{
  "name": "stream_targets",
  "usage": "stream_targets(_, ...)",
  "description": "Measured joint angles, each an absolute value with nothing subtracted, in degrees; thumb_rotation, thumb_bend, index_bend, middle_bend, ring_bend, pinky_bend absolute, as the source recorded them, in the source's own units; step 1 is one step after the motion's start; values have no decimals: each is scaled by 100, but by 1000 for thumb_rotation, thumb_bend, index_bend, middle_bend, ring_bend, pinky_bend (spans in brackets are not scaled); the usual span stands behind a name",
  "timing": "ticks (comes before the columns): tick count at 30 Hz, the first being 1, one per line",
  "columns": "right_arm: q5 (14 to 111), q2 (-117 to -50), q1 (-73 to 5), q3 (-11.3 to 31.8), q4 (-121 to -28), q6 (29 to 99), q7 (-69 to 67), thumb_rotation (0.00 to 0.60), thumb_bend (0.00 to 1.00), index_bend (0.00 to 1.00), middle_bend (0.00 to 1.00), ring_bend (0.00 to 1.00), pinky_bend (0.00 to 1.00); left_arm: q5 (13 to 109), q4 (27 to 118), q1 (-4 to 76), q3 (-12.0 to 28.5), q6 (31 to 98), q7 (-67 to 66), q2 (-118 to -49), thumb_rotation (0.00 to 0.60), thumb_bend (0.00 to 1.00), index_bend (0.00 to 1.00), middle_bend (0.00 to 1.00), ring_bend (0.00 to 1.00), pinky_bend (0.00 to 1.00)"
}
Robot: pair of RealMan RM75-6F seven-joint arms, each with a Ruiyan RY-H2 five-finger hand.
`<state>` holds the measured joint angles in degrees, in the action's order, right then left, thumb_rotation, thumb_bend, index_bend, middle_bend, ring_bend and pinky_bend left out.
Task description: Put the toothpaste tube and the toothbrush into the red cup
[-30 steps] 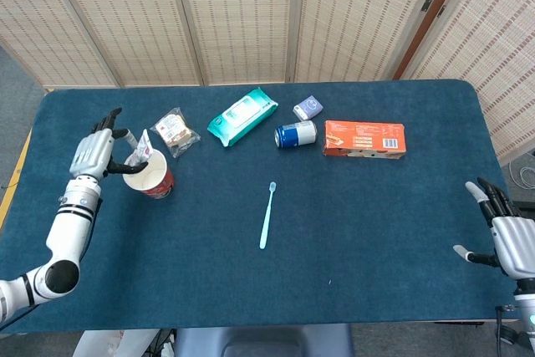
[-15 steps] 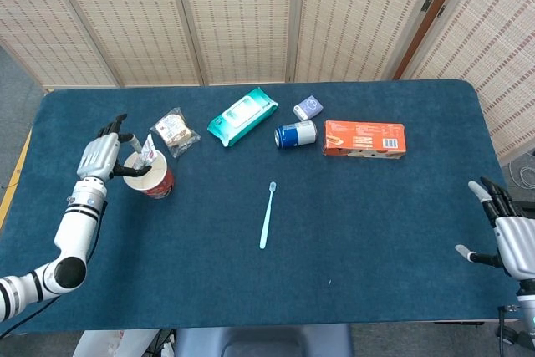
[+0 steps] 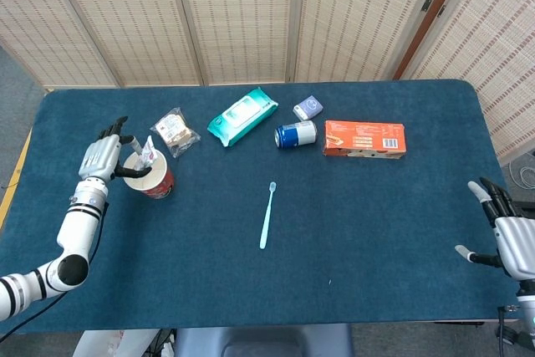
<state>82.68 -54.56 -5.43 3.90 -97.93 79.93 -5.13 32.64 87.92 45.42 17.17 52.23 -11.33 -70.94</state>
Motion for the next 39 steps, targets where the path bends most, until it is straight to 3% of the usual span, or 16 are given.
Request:
stream_targets(25, 8256, -5438, -546, 391, -9792, 7977, -539, 600, 0, 48, 38, 0, 252, 3354, 8622, 4599, 1404, 5252, -1646, -7260, 600, 368, 581, 0, 0, 0)
stream_targets(39, 8282, -5405, -512, 401, -9798, 8054, -616, 600, 0, 48, 38, 0, 252, 3325, 8485, 4668, 1359, 5196, -1758, -7471, 600, 368, 512, 0, 0, 0)
